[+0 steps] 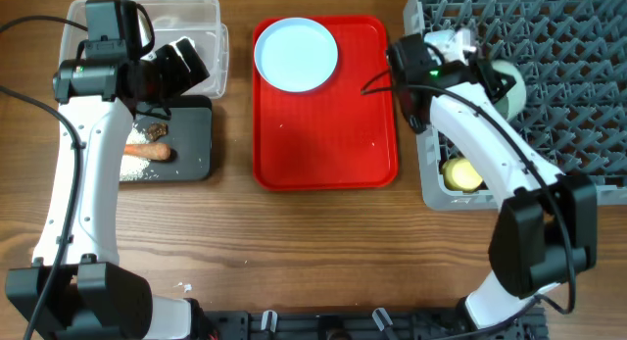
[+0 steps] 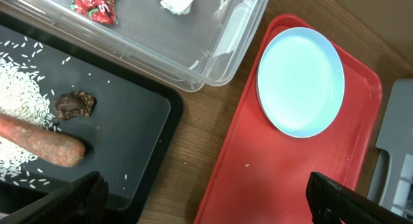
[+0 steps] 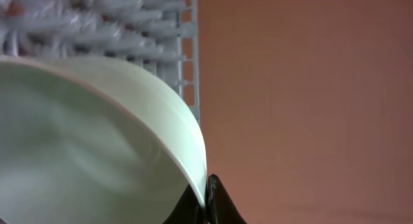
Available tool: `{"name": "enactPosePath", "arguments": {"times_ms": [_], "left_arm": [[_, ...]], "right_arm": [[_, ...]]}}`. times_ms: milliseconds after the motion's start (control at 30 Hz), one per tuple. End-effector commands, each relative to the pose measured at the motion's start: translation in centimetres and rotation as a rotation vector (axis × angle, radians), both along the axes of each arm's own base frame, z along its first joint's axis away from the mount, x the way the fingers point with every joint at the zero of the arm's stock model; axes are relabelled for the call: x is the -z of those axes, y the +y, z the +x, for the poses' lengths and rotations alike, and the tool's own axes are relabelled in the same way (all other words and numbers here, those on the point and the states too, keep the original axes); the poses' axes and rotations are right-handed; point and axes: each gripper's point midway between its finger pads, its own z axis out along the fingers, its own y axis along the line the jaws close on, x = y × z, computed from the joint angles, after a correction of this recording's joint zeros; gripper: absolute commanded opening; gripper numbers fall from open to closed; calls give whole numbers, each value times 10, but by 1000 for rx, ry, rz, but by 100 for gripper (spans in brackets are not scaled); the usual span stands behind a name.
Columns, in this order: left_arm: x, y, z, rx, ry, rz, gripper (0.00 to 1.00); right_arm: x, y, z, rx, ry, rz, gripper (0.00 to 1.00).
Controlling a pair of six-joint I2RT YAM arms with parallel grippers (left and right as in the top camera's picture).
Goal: Sort waste into correct bins and load items into the dishwasher rack
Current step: 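Carry the green bowl right and set it in the dish rack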
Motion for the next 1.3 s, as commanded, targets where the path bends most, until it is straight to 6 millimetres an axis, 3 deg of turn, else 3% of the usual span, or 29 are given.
{"name": "enactPosePath", "arguments": {"times_ms": [0, 300, 567, 700, 867, 1267], "left_arm": [[3, 2, 0, 7, 6, 16, 100], [3, 2, 0, 7, 6, 16, 100], [3, 2, 0, 7, 6, 16, 100], [3, 2, 0, 7, 6, 16, 100], [3, 2, 0, 7, 6, 16, 100], [3, 2, 0, 7, 6, 16, 100]], "right_arm": [[31, 9, -4, -46, 162, 73, 4], [35, 12, -1, -54, 145, 108, 4], [-1, 0, 1, -14, 64, -88, 4], [-2, 1, 3, -33, 135, -123, 4], [8, 6, 12, -52, 108, -53, 4], [36, 7, 18, -56, 240, -135, 4]]}}
